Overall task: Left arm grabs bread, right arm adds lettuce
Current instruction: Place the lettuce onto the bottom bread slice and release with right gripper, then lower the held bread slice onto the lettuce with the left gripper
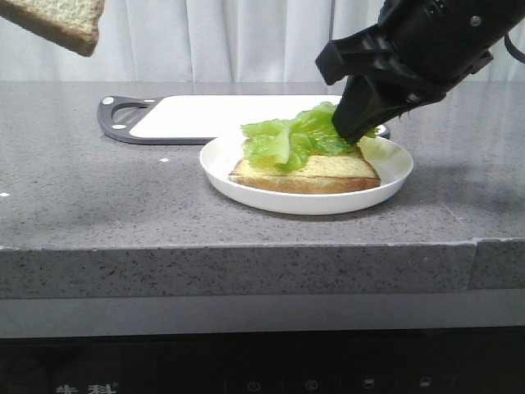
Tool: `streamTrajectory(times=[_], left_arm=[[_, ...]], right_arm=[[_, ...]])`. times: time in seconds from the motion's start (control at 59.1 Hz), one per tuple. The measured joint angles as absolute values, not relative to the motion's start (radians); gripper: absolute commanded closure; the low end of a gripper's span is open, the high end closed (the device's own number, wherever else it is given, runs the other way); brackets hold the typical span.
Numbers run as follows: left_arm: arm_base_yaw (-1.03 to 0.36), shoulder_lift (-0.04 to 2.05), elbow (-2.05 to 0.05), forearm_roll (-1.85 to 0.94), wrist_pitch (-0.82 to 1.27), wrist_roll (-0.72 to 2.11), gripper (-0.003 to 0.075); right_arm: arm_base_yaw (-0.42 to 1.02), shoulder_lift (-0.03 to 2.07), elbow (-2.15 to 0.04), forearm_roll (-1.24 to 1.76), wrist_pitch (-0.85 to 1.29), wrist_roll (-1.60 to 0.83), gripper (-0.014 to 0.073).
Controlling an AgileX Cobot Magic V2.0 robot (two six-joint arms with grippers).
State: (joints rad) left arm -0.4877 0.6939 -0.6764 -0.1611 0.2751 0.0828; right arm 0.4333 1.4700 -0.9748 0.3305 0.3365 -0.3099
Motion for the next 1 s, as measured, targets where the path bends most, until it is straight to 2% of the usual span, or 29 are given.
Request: streamTrajectory(times=[0.101, 0.203, 0.558, 0.609, 0.795, 0.93, 0.998], left_arm=[[-0.488, 0.694, -0.676, -0.161, 0.275, 0.083, 0.0741], [-0.488, 0.694, -0.676, -0.161, 0.275, 0.083, 0.0741], [-0.488, 0.694, -0.676, -0.161, 0.275, 0.083, 0.0741], [-0.488, 0.694, -0.676, -0.163, 0.275, 0.083, 0.0741], [-0.488, 0.694, -0.676, -0.179, 0.277, 0.083, 0.0741], [-0.488, 0.699, -0.676, -0.225, 0.284, 0.083, 0.0741], [-0.488, 0.726, -0.691, -0.287, 0.297, 0.083, 0.0741]], right_arm=[[0.433, 1.47, -0.975, 0.331, 0.336, -0.31, 0.0132], [0.433, 1.455, -0.975, 0.333, 0.336, -0.31, 0.0084], [0.433, 1.219, -0.975, 0.333, 0.366, -0.31, 0.0099], [0.433, 1.173, -0.97, 0.333, 0.383, -0.31, 0.0151], [0.433, 0.975, -0.839, 0.333, 0.381, -0.31, 0.0541], [0.433, 0.798, -0.697, 0.333, 0.35, -0.31, 0.0648], [0.433, 0.703, -0.643, 0.333, 0.346, -0.31, 0.0664]])
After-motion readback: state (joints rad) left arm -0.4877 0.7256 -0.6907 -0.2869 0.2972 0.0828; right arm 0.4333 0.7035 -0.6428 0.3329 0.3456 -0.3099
